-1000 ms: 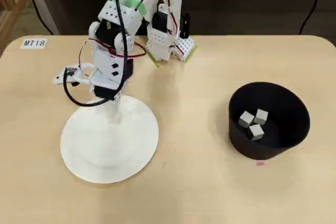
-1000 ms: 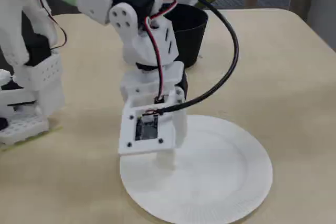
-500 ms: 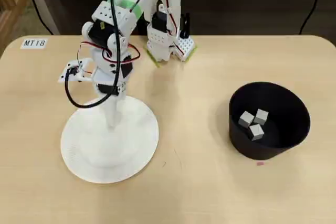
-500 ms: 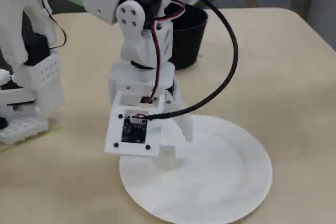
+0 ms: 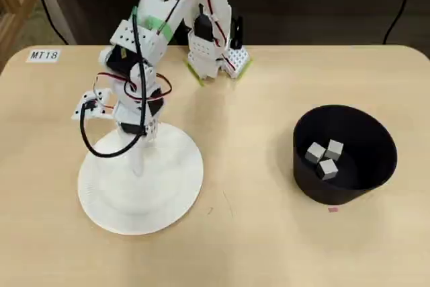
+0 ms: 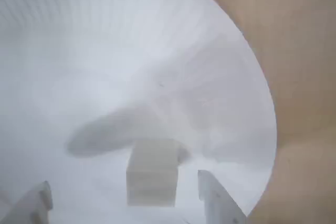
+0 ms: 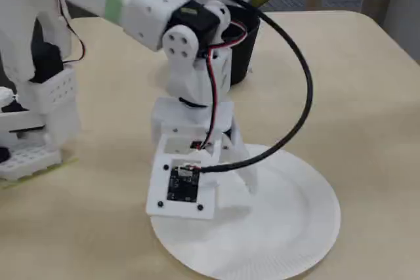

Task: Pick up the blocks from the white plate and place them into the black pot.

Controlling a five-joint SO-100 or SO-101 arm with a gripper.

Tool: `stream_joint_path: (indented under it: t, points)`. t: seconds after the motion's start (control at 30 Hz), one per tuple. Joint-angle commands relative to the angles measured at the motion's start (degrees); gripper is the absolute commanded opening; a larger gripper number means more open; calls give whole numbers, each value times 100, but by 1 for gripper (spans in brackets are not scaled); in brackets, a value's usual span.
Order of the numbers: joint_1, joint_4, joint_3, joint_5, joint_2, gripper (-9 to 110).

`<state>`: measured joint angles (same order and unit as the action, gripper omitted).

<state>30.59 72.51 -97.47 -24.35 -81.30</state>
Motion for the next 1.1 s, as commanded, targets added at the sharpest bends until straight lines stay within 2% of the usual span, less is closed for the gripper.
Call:
stream_joint_path:
  t: [0.0,0.17,0.3,0.6,0.8,0.93,1.07]
  points:
    - [26,-18,343,35,79,37]
    - [-18,-114,387,132,220,25]
    - [-44,-378,422,431,308,-2]
    - [-141,-501,659,334,18,-2]
    - [-431,-1389,308,633,-1723,-2]
    - [-1222,-1811,44,1011,-2962,-2]
    - [-2514,-1846,-290,1468,-3779,-2]
